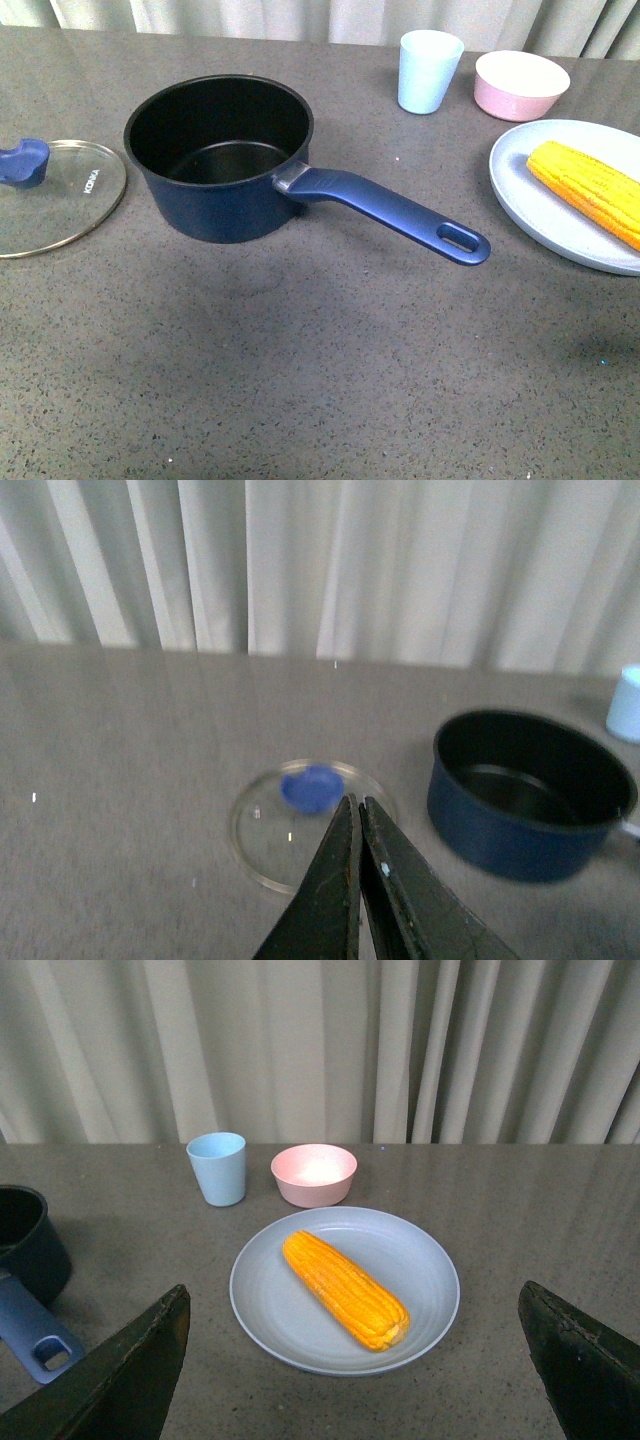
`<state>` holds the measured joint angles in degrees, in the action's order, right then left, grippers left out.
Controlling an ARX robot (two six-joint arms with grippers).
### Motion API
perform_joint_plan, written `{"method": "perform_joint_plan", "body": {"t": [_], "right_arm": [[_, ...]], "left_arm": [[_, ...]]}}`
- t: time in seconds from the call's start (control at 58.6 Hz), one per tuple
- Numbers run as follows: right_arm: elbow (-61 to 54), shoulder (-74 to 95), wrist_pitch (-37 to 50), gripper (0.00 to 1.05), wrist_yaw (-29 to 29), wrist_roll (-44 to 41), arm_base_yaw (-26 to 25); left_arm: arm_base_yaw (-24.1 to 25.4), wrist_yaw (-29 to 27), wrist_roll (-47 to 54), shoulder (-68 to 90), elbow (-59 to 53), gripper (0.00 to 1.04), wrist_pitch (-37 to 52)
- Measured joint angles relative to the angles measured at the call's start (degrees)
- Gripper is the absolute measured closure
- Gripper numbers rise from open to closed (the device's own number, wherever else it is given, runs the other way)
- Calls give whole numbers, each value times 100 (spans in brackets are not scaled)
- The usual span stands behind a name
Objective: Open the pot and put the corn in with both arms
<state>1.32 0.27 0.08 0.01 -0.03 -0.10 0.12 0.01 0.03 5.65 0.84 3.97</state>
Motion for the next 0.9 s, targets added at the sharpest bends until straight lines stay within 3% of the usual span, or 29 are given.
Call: {"method": "perform_joint_plan", "body": {"t": [0.068,0.375,0.529,0.665,0.802,0.836,0.87,0.904], "right_arm": [[0,0,0,9,0,0,0],[0,0,0,9,0,0,0],[0,0,0,9,0,0,0],[0,0,0,9,0,0,0],[2,2,-2,9,-7,2,0],[114,168,-330,9,-345,129,-98],[455,664,-1156,9,-1040,343,-385],[715,1200,-1666,9,-1475,396,-645]], "left_arm": [[0,-2,0,-398,0,103,-348],[-2,-2,-9,-479,0,103,-398],[-2,-4,-7,-479,0,77,-398],[-2,-2,-7,-479,0,42,-398],[-2,-4,-7,-479,0,18,-398],[-2,-4,-7,-479,0,13,-398],[-2,-4,-4,-479,0,8,-398],[-2,2,-4,-479,0,8,-398]]}}
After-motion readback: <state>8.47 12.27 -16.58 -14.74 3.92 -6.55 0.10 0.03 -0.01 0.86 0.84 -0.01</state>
